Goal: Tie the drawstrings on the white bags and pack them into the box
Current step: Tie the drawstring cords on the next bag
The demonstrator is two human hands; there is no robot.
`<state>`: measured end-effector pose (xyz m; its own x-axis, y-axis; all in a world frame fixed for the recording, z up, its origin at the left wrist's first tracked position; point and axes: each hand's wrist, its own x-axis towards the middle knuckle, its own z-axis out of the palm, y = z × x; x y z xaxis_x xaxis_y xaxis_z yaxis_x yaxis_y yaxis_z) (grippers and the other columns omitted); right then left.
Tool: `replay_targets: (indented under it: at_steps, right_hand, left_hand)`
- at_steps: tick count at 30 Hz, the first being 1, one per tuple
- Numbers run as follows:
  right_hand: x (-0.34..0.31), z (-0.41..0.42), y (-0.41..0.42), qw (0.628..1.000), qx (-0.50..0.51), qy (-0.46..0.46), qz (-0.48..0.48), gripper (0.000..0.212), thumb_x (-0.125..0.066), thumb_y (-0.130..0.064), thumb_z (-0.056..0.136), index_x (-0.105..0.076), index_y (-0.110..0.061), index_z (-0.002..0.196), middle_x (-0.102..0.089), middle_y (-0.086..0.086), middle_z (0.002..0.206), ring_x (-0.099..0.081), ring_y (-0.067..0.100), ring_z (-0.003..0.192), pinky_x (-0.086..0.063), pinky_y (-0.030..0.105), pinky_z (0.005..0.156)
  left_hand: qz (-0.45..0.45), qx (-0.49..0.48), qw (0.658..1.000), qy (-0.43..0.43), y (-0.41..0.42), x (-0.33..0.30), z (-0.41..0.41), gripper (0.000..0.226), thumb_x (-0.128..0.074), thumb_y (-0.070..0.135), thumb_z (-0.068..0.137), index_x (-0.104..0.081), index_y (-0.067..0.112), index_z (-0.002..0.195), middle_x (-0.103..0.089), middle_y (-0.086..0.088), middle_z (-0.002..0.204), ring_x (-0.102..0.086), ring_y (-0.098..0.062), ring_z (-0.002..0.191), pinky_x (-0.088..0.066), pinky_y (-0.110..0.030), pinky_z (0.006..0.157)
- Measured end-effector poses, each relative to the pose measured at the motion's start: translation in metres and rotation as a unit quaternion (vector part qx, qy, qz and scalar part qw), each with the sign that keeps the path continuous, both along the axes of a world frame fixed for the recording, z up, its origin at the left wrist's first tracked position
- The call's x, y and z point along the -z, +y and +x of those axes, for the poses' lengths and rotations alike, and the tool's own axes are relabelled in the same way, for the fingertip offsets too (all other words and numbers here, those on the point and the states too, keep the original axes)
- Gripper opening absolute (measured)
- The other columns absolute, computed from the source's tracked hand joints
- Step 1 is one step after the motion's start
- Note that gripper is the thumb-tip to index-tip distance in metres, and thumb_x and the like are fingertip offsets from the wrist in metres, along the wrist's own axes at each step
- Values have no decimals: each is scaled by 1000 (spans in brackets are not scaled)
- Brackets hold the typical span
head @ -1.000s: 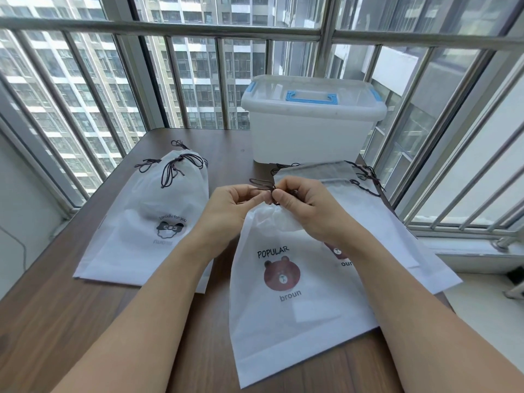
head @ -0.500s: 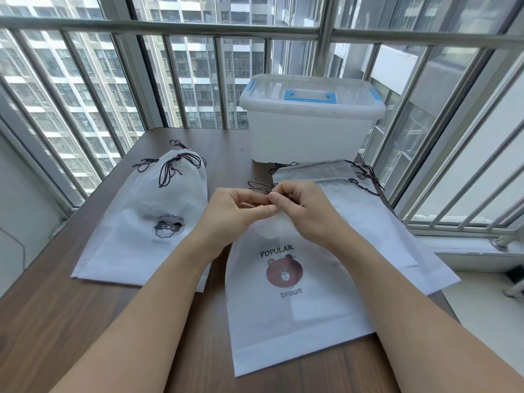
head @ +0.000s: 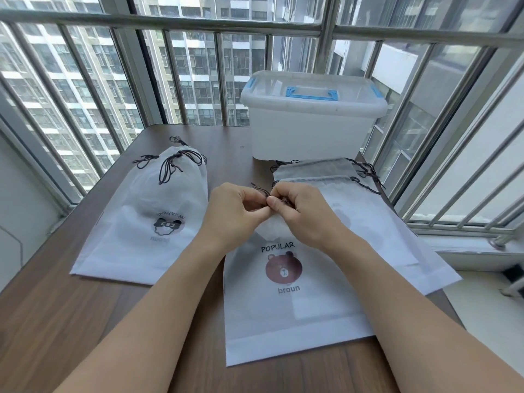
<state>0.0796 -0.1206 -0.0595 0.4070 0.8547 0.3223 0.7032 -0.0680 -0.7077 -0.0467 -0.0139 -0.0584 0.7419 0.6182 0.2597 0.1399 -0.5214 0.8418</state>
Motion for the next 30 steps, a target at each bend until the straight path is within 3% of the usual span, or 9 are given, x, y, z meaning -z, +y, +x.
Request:
replay_targets:
  at_steps: [6, 11, 16, 19, 23, 24, 26, 28, 30]
  right_hand:
    - [0, 0, 0, 998, 3, -55, -8, 19, -58, -19, 99, -57, -17, 80, -56, -3, 67, -48, 10, 63, -39, 25, 60]
    - [-5, -7, 6, 980, 31, -171, -101, 21, -48, -22, 102, -47, -14, 83, -55, 6, 74, -52, 28, 72, -46, 46, 65]
    - [-4, -1, 3, 997, 35, -25, -58, 29, -52, -22, 103, -51, -19, 74, -51, -5, 66, -46, 12, 63, -37, 29, 60]
    - [-5, 4, 1, 994, 25, 102, -6, 32, -55, -22, 102, -60, -24, 71, -53, -4, 66, -42, 8, 60, -33, 27, 59]
    - [-4, 3, 6, 982, -1, 184, 32, 31, -56, -26, 102, -66, -26, 72, -52, 2, 70, -44, 16, 68, -34, 33, 66]
    - [-4, 3, 7, 982, -4, 184, 39, 29, -56, -27, 101, -66, -27, 73, -56, 1, 71, -46, 15, 69, -36, 33, 67]
    - [-2, 2, 8, 986, -5, 163, 42, 26, -56, -28, 99, -66, -24, 74, -58, -3, 69, -49, 10, 68, -38, 33, 66]
    - [0, 2, 7, 989, -6, 144, 41, 27, -55, -27, 98, -64, -19, 74, -55, 0, 65, -46, 9, 66, -37, 34, 64]
    - [1, 3, 6, 989, -8, 143, 39, 29, -55, -22, 100, -63, -15, 74, -53, 2, 66, -44, 10, 66, -36, 33, 64]
  left_hand:
    - [-147, 31, 988, -16, 1, 3, 1, 7, -76, 14, 86, -79, 9, 85, -74, -20, 86, -61, -13, 74, -48, -34, 74]
    - [-83, 8, 996, -12, 2, 1, 1, 22, -76, 10, 85, -77, 29, 75, -74, 12, 69, -65, 4, 66, -49, -14, 68]
    - [-186, 22, 982, -30, 1, 0, 0, 10, -74, 11, 88, -79, 18, 82, -76, 0, 79, -68, -9, 73, -52, -24, 74]
    - [-318, 39, 946, -42, -1, -5, 2, 11, -65, 10, 93, -75, 5, 91, -75, -6, 82, -68, -13, 74, -53, -23, 75]
    - [-576, 138, 804, -46, 4, -9, 2, 23, -56, 18, 94, -67, 2, 106, -67, -13, 94, -64, -24, 82, -47, -33, 81]
    - [-590, 147, 793, -45, 5, -8, 2, 22, -58, 20, 91, -66, 4, 103, -64, -13, 92, -61, -24, 80, -46, -32, 78]
    - [-533, 137, 834, -32, 7, -4, 6, 25, -66, 28, 84, -67, 6, 95, -62, -13, 89, -60, -24, 77, -45, -32, 74]
    - [-377, 77, 923, -9, 2, 2, 9, 28, -78, 35, 77, -70, 10, 87, -65, -14, 86, -59, -24, 79, -44, -34, 75]
    - [-233, 24, 972, -17, 0, 5, 10, 25, -80, 33, 82, -69, 11, 79, -61, -11, 77, -51, -21, 72, -40, -31, 66]
